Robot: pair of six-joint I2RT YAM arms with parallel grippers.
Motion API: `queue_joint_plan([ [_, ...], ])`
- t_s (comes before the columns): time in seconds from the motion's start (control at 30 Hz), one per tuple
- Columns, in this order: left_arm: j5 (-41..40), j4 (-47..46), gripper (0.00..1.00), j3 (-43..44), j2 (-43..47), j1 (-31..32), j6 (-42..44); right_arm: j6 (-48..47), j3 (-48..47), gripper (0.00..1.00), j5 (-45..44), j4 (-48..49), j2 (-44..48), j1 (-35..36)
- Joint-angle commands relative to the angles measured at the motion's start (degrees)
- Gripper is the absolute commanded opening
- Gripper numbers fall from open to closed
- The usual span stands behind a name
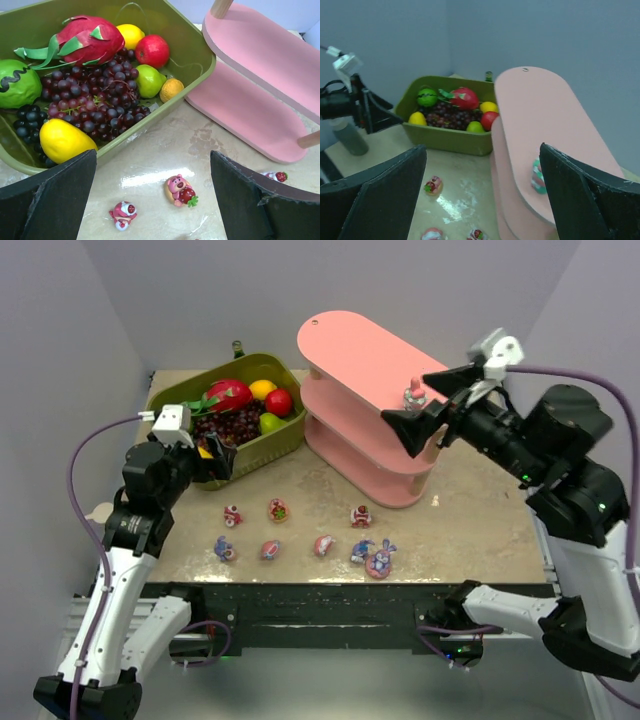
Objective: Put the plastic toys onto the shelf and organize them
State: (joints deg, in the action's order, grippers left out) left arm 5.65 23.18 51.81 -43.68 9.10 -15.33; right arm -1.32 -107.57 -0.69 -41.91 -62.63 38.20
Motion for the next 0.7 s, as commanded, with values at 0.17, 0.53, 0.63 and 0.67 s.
queue_joint_plan([
  [0.17, -3.89, -3.58, 1.0, -2.24, 1.76, -0.31, -2.24, -4.12, 14.57, 0.94, 23.73, 9.22, -5.74, 11.18],
  [0.53, -7.67, -2.88, 1.0, -3.65, 1.49, -0.31, -2.95, -3.69, 37.86, 0.83, 17.92, 15.71, -11.54, 18.58],
  [0.63, -7.41, -3.14, 0.99, -4.35, 1.32, -0.31, -3.21, -4.39, 42.17, 0.79, 17.13, 19.31, -12.86, 18.93],
  [0.67, -7.23, -3.23, 0.99, -4.52, 1.06, -0.31, -3.3, -4.48, 43.31, 0.77, 16.51, 20.89, -13.48, 19.02],
])
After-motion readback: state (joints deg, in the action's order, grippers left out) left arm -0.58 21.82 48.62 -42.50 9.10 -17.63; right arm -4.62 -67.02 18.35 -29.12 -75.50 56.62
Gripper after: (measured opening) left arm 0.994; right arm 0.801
